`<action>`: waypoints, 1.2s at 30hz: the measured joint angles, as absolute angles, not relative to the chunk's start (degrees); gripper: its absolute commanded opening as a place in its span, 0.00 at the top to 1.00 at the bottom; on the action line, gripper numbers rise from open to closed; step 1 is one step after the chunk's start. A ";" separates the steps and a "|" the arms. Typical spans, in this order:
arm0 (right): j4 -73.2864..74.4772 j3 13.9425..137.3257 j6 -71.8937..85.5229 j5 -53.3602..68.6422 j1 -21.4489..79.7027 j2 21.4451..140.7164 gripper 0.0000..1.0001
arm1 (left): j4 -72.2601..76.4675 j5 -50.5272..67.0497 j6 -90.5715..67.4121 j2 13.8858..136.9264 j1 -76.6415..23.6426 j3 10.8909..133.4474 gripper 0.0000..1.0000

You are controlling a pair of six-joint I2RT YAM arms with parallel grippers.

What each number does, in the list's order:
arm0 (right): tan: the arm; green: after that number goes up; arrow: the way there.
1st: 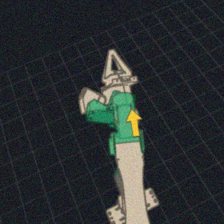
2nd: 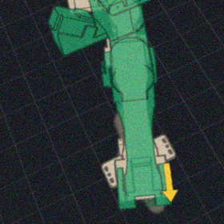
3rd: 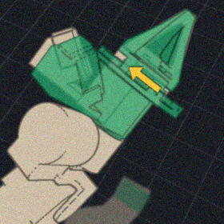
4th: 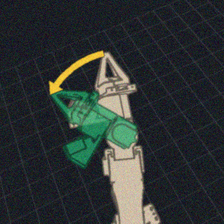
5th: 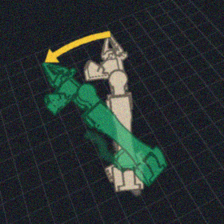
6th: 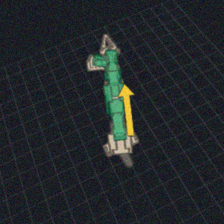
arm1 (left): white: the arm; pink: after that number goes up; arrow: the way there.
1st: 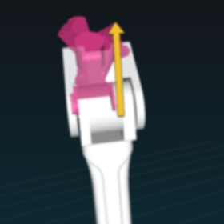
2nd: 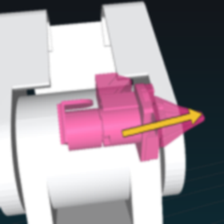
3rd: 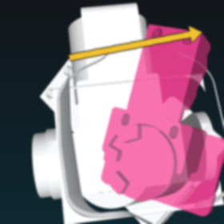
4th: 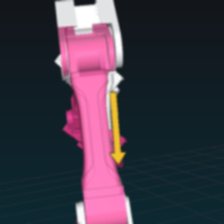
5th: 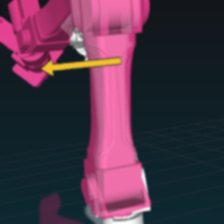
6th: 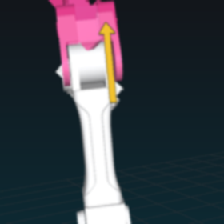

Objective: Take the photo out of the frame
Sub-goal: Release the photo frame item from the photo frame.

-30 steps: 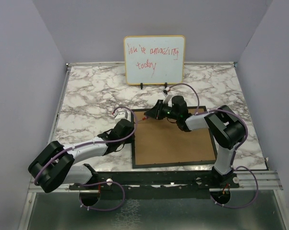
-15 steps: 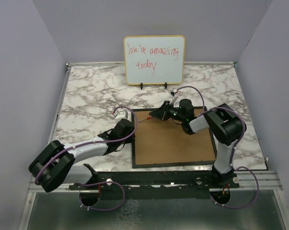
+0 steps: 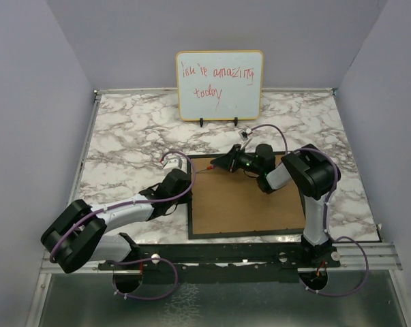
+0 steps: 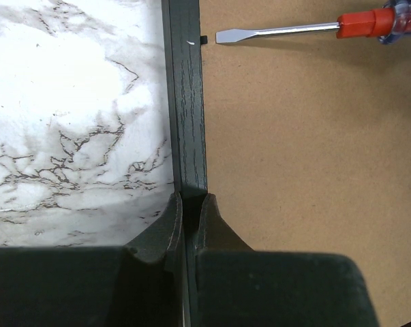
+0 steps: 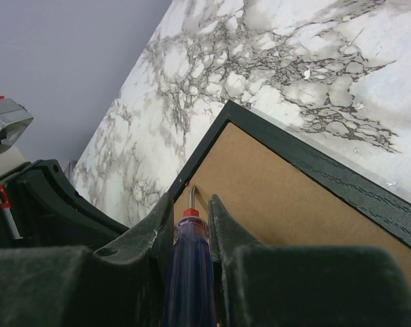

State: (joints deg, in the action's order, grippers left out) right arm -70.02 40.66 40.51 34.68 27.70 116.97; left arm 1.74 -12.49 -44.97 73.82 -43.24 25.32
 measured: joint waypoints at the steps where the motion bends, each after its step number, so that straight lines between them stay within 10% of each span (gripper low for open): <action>1: -70.74 40.66 40.51 34.89 27.70 117.30 0.99 | 1.74 -12.47 -44.95 73.82 -43.24 25.32 1.00; 36: -56.80 49.54 32.80 31.83 31.97 115.20 0.99 | 1.43 -13.52 -45.01 73.71 -43.13 25.32 1.00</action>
State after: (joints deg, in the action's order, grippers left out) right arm -56.80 49.54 32.80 31.83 31.97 115.20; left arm 1.43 -13.52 -45.01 73.71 -43.13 25.32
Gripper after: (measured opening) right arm 0.211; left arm 0.039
